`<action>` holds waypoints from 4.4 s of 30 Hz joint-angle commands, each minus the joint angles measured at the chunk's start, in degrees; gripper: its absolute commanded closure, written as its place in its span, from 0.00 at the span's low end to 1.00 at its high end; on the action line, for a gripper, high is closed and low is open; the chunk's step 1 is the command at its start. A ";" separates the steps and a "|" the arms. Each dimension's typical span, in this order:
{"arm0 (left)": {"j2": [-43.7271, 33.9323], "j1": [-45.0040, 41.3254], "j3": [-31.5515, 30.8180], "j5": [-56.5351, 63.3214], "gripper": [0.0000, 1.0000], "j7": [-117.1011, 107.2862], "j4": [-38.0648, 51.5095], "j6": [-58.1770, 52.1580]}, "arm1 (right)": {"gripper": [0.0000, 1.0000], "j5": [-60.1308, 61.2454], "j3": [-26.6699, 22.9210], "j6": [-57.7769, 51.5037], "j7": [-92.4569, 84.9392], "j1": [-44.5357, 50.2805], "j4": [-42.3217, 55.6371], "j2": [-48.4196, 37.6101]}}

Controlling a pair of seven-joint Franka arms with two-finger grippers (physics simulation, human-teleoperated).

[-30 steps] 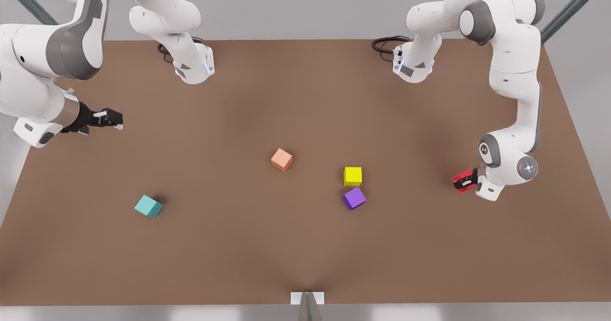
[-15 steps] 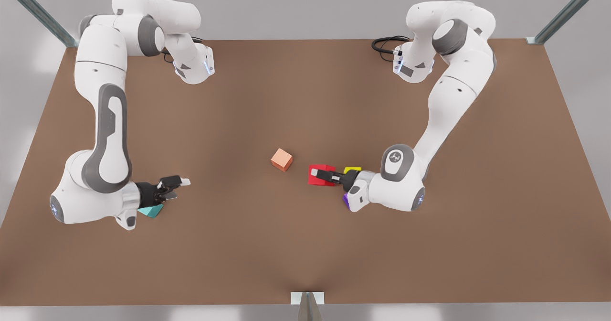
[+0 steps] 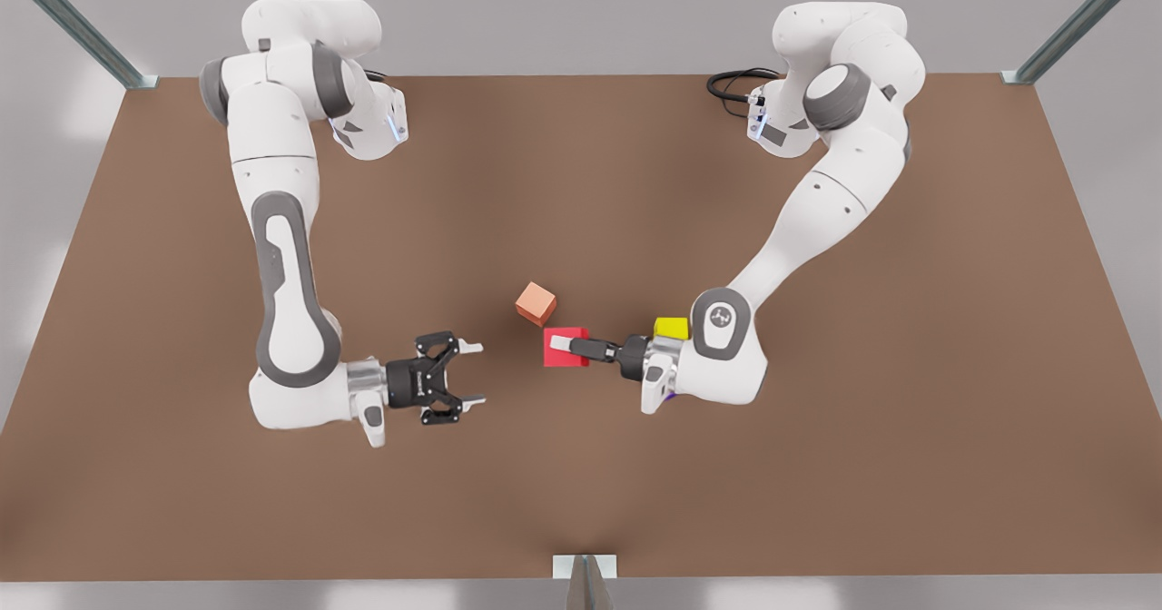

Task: Pick up red wooden cube and pass to hand red wooden cube and place in blue wooden cube

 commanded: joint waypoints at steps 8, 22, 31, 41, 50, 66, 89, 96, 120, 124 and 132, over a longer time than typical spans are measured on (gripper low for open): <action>0.45 -0.72 -0.04 -2.62 0.40 23.15 -0.12 1.93 | 0.00 8.04 -0.03 8.73 -49.57 2.75 -10.22 -4.21; 1.42 -1.24 -0.04 -9.13 0.40 26.22 0.05 2.63 | 0.00 15.25 1.55 9.62 -48.34 5.13 -14.79 -5.35; 1.42 -1.60 -0.04 -9.13 0.40 26.22 0.14 4.21 | 0.00 16.22 3.05 9.62 -48.34 5.13 -16.46 -6.14; 1.50 -2.74 -0.04 -9.13 0.40 26.22 0.49 5.62 | 0.00 17.01 4.01 10.06 -48.25 5.39 -16.46 -5.62; 1.50 -2.83 -0.04 -9.13 0.40 26.22 0.41 5.71 | 0.00 19.12 4.01 10.67 -47.37 7.24 -15.93 -4.56; 1.59 -3.35 -0.04 -9.22 0.39 26.57 0.41 7.02 | 0.39 21.05 4.01 12.08 -46.14 8.73 -14.00 -3.42; -34.32 20.15 12.90 70.26 0.00 2.82 -5.54 -42.21 | 0.39 -49.60 -1.52 2.76 -32.52 -11.92 -14.00 -15.72; -50.00 -1.42 41.44 52.57 0.00 -2.26 -22.62 -35.69 | 0.42 -68.42 -9.17 19.11 -31.38 -11.04 -11.19 -13.70; -48.42 -1.25 40.91 52.40 0.00 -2.26 -22.62 -37.80 | 0.42 -68.24 -8.47 35.46 -23.73 -9.73 -23.75 -11.51; -48.07 -1.16 40.91 52.40 0.00 -2.26 -22.62 -37.80 | 0.42 -67.63 -8.47 35.90 -23.73 -9.55 -24.11 -10.54; -48.07 -1.07 40.91 52.48 0.00 -2.26 -22.53 -37.80 | 0.00 -66.93 -8.47 36.42 -23.56 -9.46 -24.81 -10.45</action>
